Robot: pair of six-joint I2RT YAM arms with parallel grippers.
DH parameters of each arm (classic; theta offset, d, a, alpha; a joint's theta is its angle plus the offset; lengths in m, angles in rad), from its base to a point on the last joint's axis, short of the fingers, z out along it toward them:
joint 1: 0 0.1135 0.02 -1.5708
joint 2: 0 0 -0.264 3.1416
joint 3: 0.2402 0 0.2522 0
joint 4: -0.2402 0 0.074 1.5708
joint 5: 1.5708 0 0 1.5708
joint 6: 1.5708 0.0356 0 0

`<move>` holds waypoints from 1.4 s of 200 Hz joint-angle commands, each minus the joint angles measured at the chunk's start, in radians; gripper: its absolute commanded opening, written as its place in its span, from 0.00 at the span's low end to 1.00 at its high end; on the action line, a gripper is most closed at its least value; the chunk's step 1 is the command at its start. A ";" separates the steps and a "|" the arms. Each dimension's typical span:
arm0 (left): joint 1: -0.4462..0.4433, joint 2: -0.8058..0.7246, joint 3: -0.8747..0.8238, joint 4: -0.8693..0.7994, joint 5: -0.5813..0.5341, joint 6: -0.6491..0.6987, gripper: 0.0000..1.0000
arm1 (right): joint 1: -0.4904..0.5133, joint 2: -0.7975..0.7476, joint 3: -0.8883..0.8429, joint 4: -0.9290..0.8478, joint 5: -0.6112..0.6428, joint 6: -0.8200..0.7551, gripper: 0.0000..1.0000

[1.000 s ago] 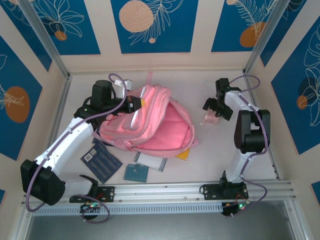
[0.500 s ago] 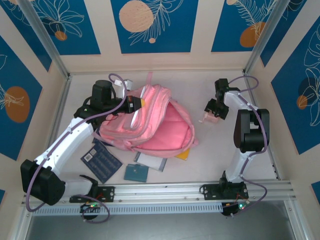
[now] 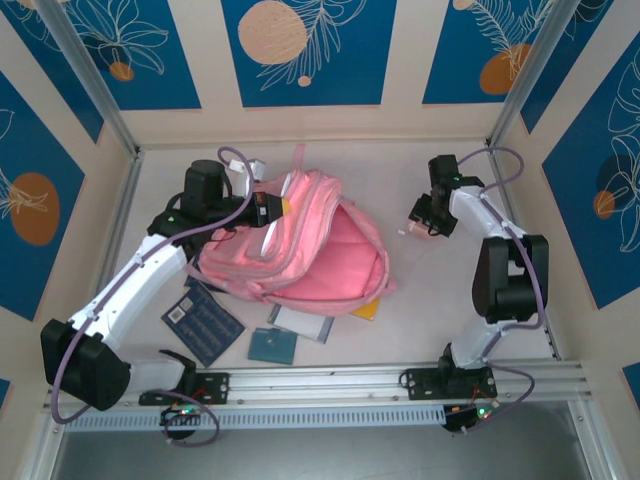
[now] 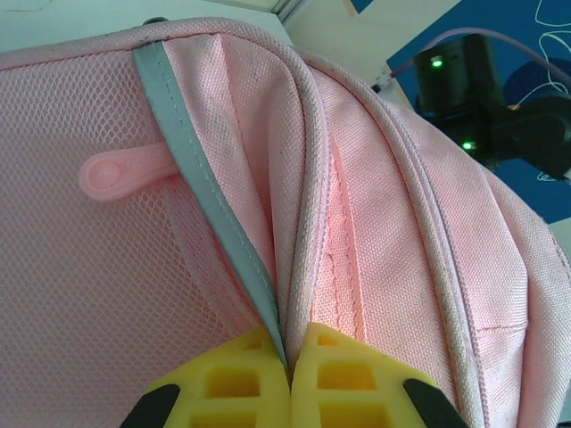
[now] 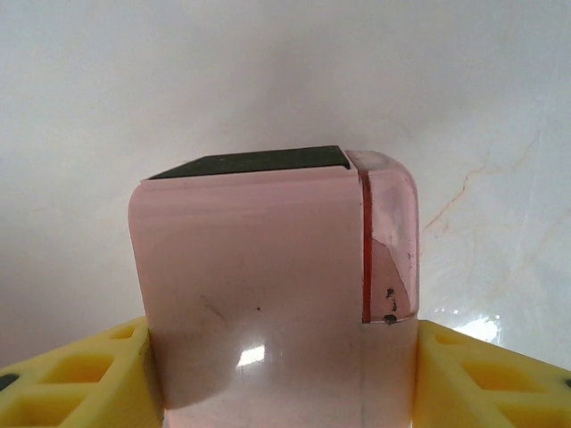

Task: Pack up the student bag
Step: Pick up the loose stationery from the middle-right of the table, then place the loose stationery in the student bag.

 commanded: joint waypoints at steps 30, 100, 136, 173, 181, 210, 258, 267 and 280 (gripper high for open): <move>-0.003 -0.026 0.097 -0.011 -0.022 0.016 0.00 | 0.051 -0.344 -0.084 0.104 -0.048 0.117 0.46; 0.009 -0.041 0.239 -0.162 -0.114 0.086 0.00 | 0.287 -0.633 -0.162 0.176 -0.218 0.098 0.43; 0.024 -0.044 0.303 -0.177 -0.091 0.108 0.00 | 0.396 -0.717 -0.276 0.281 -0.346 0.125 0.43; 0.043 -0.020 0.379 -0.202 -0.066 0.116 0.00 | 0.536 -0.690 -0.327 0.336 -0.308 0.112 0.43; 0.046 -0.013 0.391 -0.197 -0.050 0.111 0.00 | 0.560 -0.675 -0.325 0.339 -0.298 0.105 0.43; 0.048 0.020 0.451 -0.189 0.011 0.097 0.00 | 0.642 -0.612 -0.282 0.291 -0.193 0.081 0.43; 0.049 0.096 0.545 -0.214 0.100 0.081 0.00 | 0.678 -0.524 -0.267 0.370 -0.125 0.120 0.44; 0.050 0.100 0.542 -0.211 0.110 0.079 0.00 | 0.677 -0.506 -0.263 0.396 -0.111 0.137 0.44; 0.050 0.103 0.533 -0.208 0.113 0.079 0.00 | 0.670 -0.480 -0.262 0.440 -0.085 0.179 0.44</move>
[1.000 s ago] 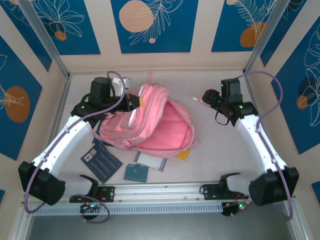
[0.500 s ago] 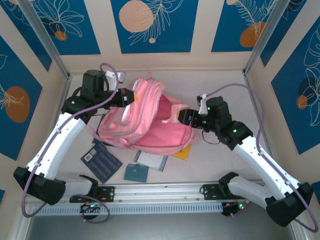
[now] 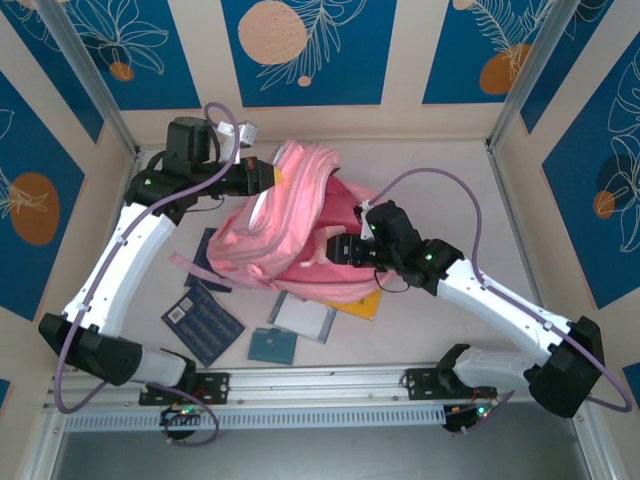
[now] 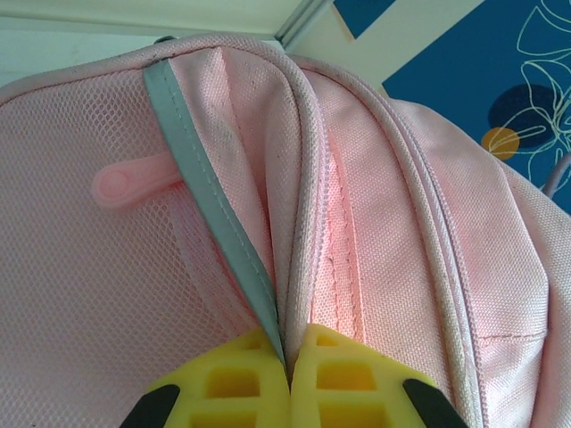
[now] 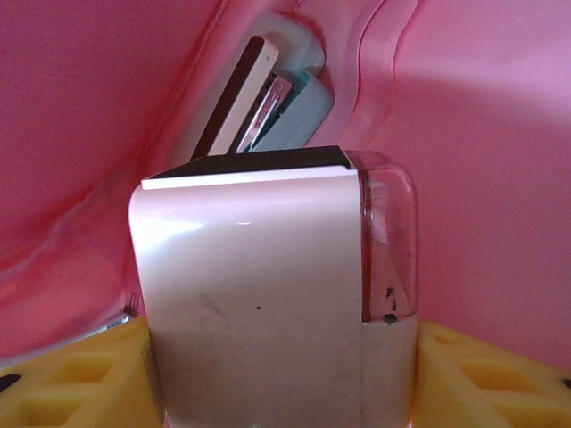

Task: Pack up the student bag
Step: Place the loose stationery in the student bag.

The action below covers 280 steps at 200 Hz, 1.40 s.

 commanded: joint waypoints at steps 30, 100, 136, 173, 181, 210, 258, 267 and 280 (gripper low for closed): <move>0.011 -0.027 0.057 0.185 0.131 -0.003 0.00 | -0.066 0.091 0.010 0.324 -0.014 0.247 0.46; 0.011 -0.009 0.039 0.245 0.178 -0.042 0.00 | -0.086 0.300 0.090 0.571 0.016 0.620 0.46; 0.010 0.003 0.035 0.282 0.201 -0.077 0.00 | -0.063 0.414 0.170 0.554 0.077 0.730 0.48; 0.008 0.006 0.038 0.303 0.217 -0.100 0.00 | -0.048 0.518 0.274 0.493 0.171 0.728 0.46; 0.007 0.006 0.038 0.303 0.219 -0.103 0.00 | -0.044 0.543 0.303 0.465 0.192 0.723 0.48; 0.007 0.005 0.037 0.314 0.223 -0.114 0.00 | -0.058 0.633 0.368 0.499 0.103 0.732 0.96; 0.008 0.002 0.042 0.303 0.223 -0.105 0.00 | -0.057 0.616 0.329 0.598 0.031 0.661 0.99; 0.009 0.001 0.041 0.299 0.221 -0.103 0.00 | -0.059 0.604 0.310 0.618 0.017 0.650 0.98; 0.009 0.000 0.042 0.293 0.214 -0.098 0.00 | -0.060 0.585 0.299 0.614 -0.009 0.615 0.97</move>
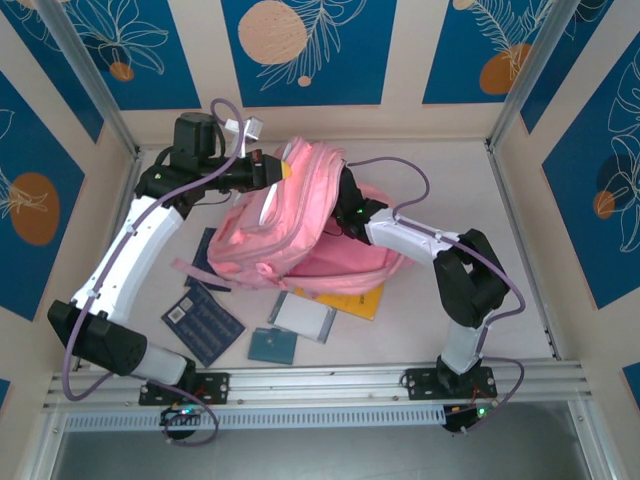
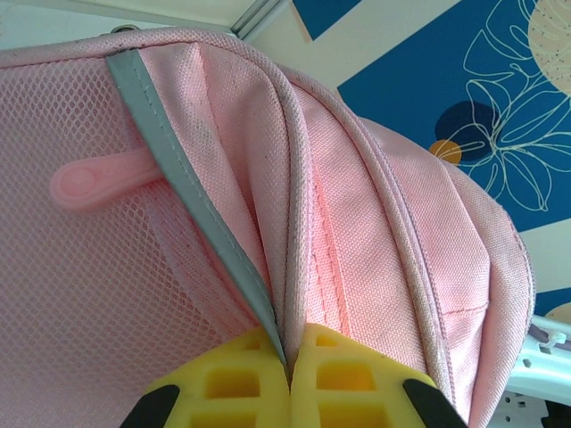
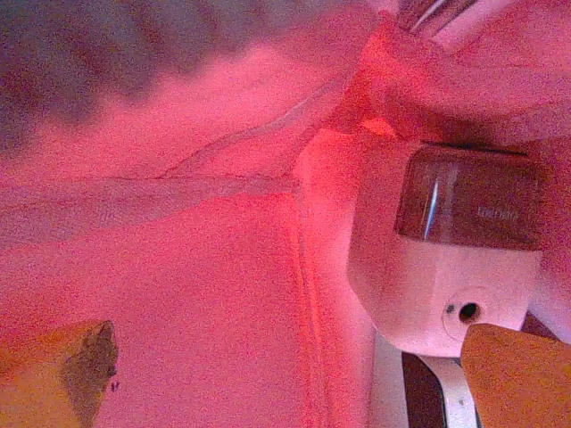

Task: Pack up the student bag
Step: Place the loose stationery in the student bag, then pick up the personal item from the bottom-center of the table.

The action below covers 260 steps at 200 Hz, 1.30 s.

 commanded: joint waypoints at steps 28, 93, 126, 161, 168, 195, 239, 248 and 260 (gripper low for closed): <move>0.007 -0.056 0.051 0.169 0.078 0.032 0.00 | 0.002 -0.128 -0.046 -0.016 -0.103 -0.218 0.97; 0.014 -0.085 0.014 0.135 -0.019 0.067 0.00 | -0.001 -0.435 -0.218 -0.195 -0.020 -0.545 0.99; 0.020 -0.076 0.003 0.119 -0.088 0.078 0.00 | -0.026 -0.608 -0.314 -0.260 -0.016 -0.672 0.95; 0.038 0.006 0.104 0.121 -0.113 0.087 0.00 | -0.041 -0.772 -0.387 -0.349 -0.061 -0.761 0.85; 0.042 0.027 0.145 0.104 -0.126 0.103 0.00 | -0.039 -0.798 -0.400 -0.369 -0.062 -0.768 0.83; 0.070 0.093 0.257 0.087 -0.181 0.125 0.00 | -0.035 -0.897 -0.438 -0.433 -0.083 -0.813 0.79; 0.118 0.201 0.416 0.089 -0.205 0.126 0.00 | -0.029 -0.997 -0.458 -0.527 -0.108 -0.878 0.77; 0.124 0.217 0.451 0.084 -0.208 0.139 0.00 | -0.024 -1.000 -0.457 -0.534 -0.126 -0.891 0.77; 0.123 0.242 0.495 0.071 -0.196 0.161 0.00 | -0.017 -0.995 -0.457 -0.537 -0.154 -0.912 0.77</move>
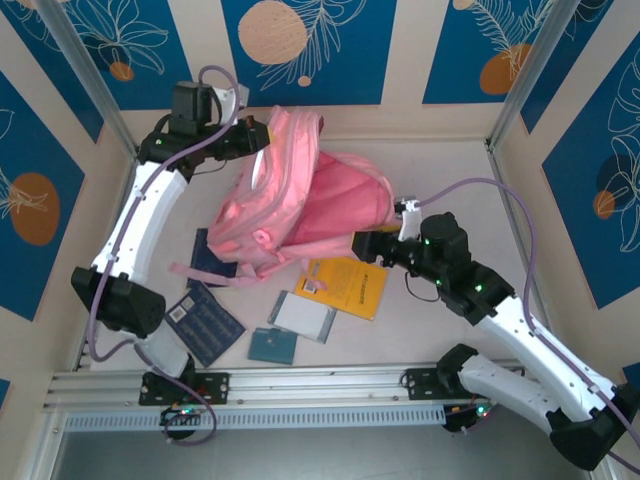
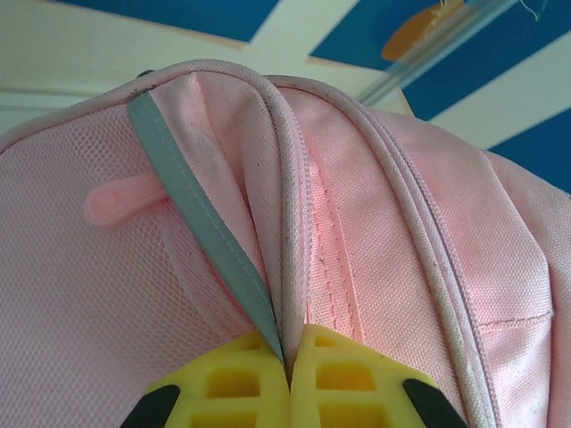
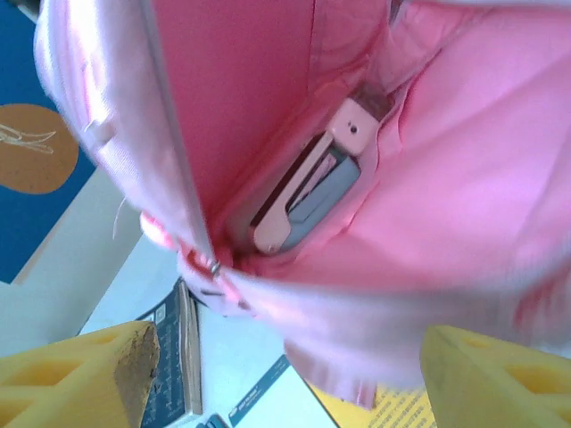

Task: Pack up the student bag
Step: Pick up the personal item from the bottom-center of the table.

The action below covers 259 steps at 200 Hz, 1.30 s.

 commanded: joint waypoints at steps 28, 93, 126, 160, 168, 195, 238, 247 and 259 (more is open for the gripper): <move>0.018 0.040 0.166 0.178 0.098 0.052 0.00 | 0.059 0.056 -0.001 -0.071 -0.128 -0.129 0.76; -0.083 0.019 -0.146 0.257 0.160 0.009 0.00 | 0.334 0.310 0.046 -0.048 -0.088 -0.360 0.76; -0.094 -0.017 -0.321 0.346 0.181 -0.035 0.00 | 0.473 0.465 0.080 -0.016 -0.049 -0.468 0.77; -0.099 -0.038 -0.420 0.372 0.186 -0.024 0.00 | 0.540 0.607 0.129 0.000 -0.078 -0.519 0.72; -0.100 -0.044 -0.438 0.373 0.182 -0.015 0.00 | 0.549 0.648 0.158 -0.026 -0.095 -0.522 0.70; -0.099 -0.064 -0.503 0.381 0.167 0.014 0.00 | 0.568 0.797 0.261 -0.122 -0.129 -0.511 0.67; -0.099 -0.090 -0.596 0.451 0.154 -0.011 0.00 | 0.576 0.978 0.364 -0.172 -0.230 -0.452 0.36; -0.100 -0.090 -0.607 0.462 0.158 -0.018 0.00 | 0.578 1.007 0.384 -0.179 -0.239 -0.443 0.30; -0.101 -0.094 -0.615 0.467 0.160 -0.023 0.00 | 0.579 1.045 0.407 -0.193 -0.252 -0.438 0.27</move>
